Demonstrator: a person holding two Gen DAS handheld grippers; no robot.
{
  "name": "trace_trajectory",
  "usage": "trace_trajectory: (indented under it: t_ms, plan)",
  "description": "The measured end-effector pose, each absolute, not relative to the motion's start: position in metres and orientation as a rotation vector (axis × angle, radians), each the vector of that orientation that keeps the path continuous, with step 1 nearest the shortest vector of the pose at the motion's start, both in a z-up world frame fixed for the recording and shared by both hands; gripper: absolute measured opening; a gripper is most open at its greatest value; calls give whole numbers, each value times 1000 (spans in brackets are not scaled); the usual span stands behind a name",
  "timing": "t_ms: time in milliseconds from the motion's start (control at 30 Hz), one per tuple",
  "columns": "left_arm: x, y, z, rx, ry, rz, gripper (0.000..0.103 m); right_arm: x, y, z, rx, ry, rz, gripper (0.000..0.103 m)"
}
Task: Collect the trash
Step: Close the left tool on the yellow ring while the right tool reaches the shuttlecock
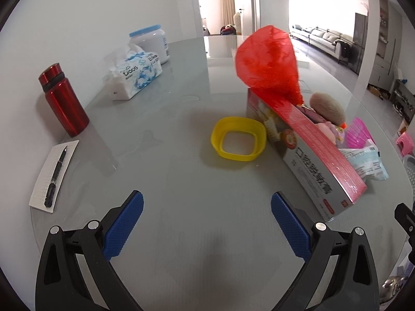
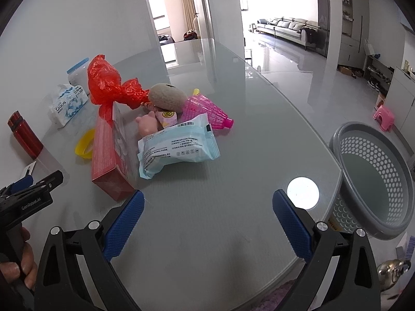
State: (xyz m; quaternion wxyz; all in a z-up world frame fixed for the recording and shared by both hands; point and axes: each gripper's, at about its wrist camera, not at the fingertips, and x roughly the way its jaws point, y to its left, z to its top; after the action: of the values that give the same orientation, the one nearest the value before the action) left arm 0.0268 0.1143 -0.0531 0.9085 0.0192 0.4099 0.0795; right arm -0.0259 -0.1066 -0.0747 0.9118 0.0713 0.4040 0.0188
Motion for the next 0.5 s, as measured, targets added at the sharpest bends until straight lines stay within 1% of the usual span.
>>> trace_trajectory:
  t_ms: [200, 500]
  plan:
    - [52, 128, -60, 4, 861, 174, 97, -12, -103, -75, 132, 837, 55, 95]
    - [91, 118, -78, 35, 920, 118, 97, 3, -112, -74, 143, 848, 33, 95]
